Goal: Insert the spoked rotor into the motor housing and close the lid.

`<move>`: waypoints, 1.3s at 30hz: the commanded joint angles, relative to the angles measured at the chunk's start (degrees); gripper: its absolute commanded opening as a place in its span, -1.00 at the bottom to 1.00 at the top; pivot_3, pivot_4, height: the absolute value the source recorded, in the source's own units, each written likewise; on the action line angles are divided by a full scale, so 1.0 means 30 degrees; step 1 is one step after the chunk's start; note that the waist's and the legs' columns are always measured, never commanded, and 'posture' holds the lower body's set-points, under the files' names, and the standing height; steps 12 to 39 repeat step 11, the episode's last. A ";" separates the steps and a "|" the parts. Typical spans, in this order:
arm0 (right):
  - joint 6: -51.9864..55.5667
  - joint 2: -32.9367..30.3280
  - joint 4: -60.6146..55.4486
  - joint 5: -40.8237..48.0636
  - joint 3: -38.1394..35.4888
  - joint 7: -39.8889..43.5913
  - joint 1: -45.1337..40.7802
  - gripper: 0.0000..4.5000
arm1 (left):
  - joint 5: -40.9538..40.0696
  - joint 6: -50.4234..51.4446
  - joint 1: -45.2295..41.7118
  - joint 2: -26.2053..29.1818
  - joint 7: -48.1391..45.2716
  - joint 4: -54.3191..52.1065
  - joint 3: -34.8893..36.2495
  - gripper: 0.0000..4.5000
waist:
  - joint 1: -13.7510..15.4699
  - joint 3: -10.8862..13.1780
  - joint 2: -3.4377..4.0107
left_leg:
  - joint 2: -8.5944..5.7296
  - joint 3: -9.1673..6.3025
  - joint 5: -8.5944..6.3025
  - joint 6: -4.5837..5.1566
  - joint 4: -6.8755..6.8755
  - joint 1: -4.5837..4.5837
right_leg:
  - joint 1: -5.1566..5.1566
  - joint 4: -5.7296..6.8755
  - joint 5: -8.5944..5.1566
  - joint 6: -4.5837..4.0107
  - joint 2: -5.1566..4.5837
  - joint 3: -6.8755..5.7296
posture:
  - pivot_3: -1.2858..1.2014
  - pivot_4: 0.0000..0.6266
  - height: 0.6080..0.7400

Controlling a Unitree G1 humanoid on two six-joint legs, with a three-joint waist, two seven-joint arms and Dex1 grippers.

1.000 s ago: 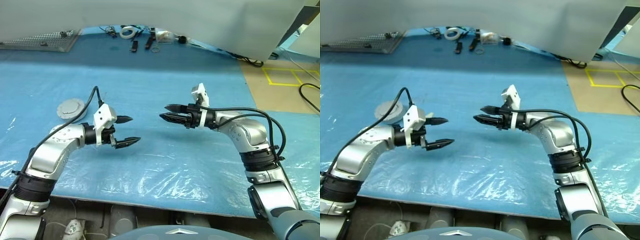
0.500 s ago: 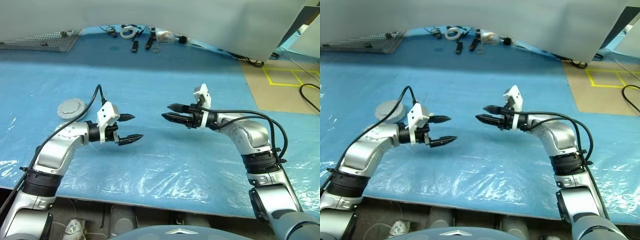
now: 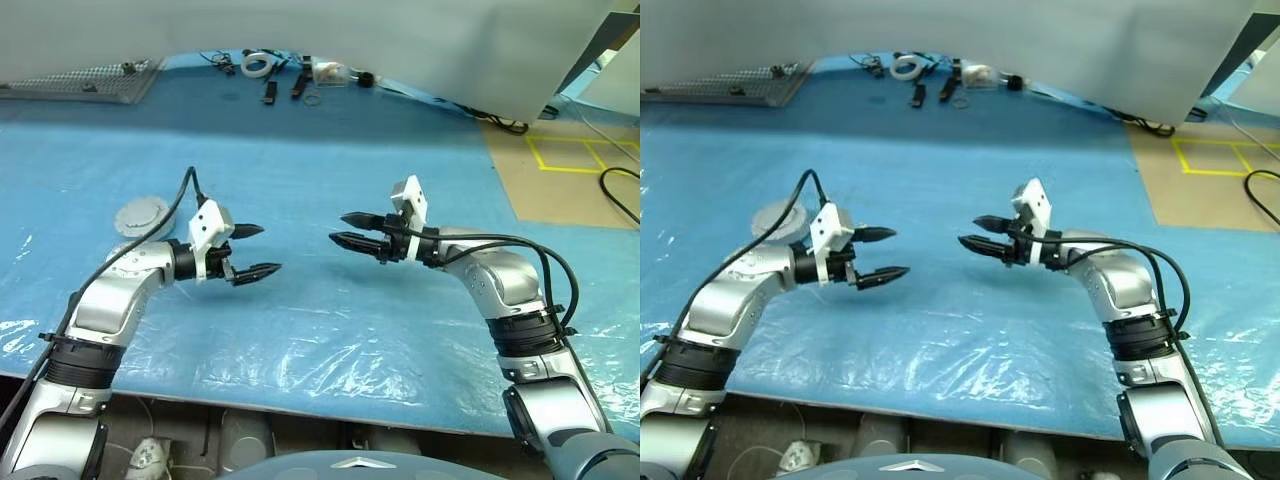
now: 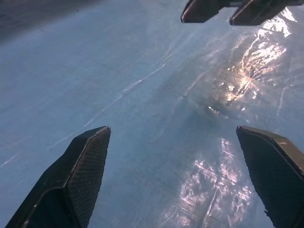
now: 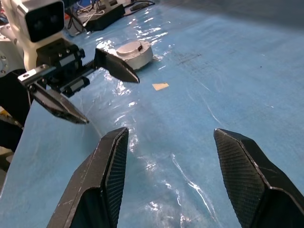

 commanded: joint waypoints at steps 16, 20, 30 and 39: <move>-0.0399 -0.0281 -0.1797 -0.1773 0.0249 -0.2010 0.2049 0.34 | -0.0454 0.0754 -0.0247 -0.0196 0.1014 0.0424 0.1586 0.99 | 0.0026 0.0000 0.0000 | -0.0001 -0.0001 -0.0001 -0.0001 0.0001 0.0000 | 0.0002 -0.0003 0.0000 0.0000 -0.0002 -0.0001 | 0.03 -0.52 1.00; -0.0399 -0.0281 -0.1797 -0.1773 0.0249 -0.2010 0.2049 0.34 | -0.0454 0.0754 -0.0247 -0.0196 0.1014 0.0424 0.1586 0.99 | 0.0026 0.0000 0.0000 | -0.0001 -0.0001 -0.0001 -0.0001 0.0001 0.0000 | 0.0002 -0.0003 0.0000 0.0000 -0.0002 -0.0001 | 0.03 -0.52 1.00; -0.0399 -0.0281 -0.1797 -0.1773 0.0249 -0.2010 0.2049 0.34 | -0.0454 0.0754 -0.0247 -0.0196 0.1014 0.0424 0.1586 0.99 | 0.0026 0.0000 0.0000 | -0.0001 -0.0001 -0.0001 -0.0001 0.0001 0.0000 | 0.0002 -0.0003 0.0000 0.0000 -0.0002 -0.0001 | 0.03 -0.52 1.00; -0.0399 -0.0281 -0.1797 -0.1773 0.0249 -0.2010 0.2049 0.34 | -0.0454 0.0754 -0.0247 -0.0196 0.1014 0.0424 0.1586 0.99 | 0.0026 0.0000 0.0000 | -0.0001 -0.0001 -0.0001 -0.0001 0.0001 0.0000 | 0.0002 -0.0003 0.0000 0.0000 -0.0002 -0.0001 | 0.03 -0.52 1.00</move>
